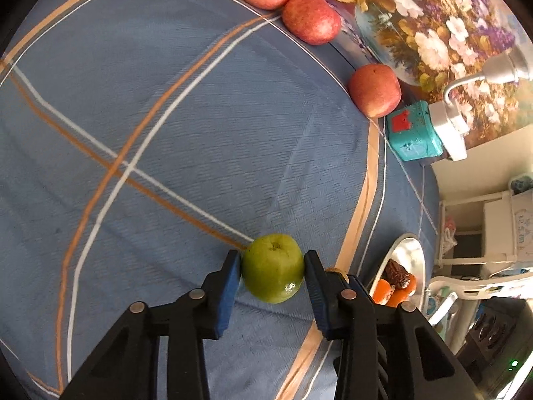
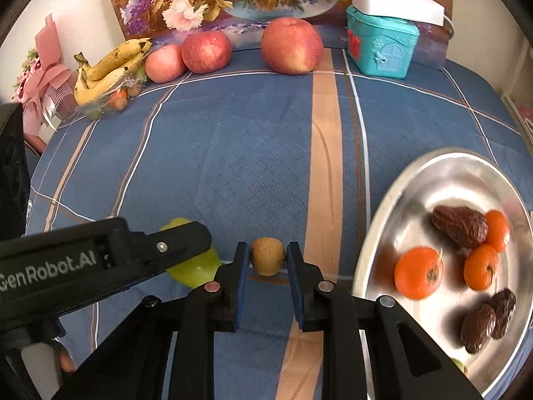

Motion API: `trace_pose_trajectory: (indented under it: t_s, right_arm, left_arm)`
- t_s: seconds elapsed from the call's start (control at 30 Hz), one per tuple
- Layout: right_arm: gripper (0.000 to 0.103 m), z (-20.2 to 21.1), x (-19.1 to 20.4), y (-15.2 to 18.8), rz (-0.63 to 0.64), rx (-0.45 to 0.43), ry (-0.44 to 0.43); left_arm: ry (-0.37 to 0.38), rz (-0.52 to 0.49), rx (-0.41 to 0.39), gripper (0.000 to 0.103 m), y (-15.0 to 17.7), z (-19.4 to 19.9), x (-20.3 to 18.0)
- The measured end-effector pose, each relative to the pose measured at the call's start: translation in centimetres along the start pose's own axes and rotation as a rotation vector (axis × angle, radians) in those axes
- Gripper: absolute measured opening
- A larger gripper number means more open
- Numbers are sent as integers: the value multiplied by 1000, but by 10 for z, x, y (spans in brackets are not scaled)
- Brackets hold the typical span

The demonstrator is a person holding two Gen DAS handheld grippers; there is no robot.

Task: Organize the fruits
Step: 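Carry the pear with the left tool while the right tool carries the brown fruit, both releasing into the plate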

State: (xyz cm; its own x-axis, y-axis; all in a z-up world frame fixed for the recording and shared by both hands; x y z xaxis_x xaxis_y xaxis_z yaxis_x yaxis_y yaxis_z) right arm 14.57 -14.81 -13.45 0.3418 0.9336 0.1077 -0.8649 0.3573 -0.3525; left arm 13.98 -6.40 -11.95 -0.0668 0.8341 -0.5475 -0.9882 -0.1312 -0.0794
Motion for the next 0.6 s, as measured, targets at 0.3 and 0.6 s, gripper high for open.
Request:
trace_pose_trajectory:
  t_s: [0.3,0.6]
  right_arm:
    - [24,29,7,10,-1,-31,-17]
    - [24,60,4,25,-37,-58,-35]
  left_arm:
    - [12,-14,-48,41,8,21,-6]
    - [14,-56,-92,41,23,42,-15]
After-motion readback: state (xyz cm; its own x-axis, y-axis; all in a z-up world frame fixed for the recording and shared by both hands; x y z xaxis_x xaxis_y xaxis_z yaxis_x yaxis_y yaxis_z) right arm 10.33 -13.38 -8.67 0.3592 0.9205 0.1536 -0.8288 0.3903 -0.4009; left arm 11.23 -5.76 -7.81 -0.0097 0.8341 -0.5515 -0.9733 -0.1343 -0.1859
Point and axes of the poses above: each gripper's, at about its wrist camera, not at the fingertips, and z roughly against the way its jaws point, x to its left, y to its underside, the point moved 7 cm from there along -z, roughly the way its jaws point, and after that the axes turned 2 degrees about y, right-handed, at the moved point
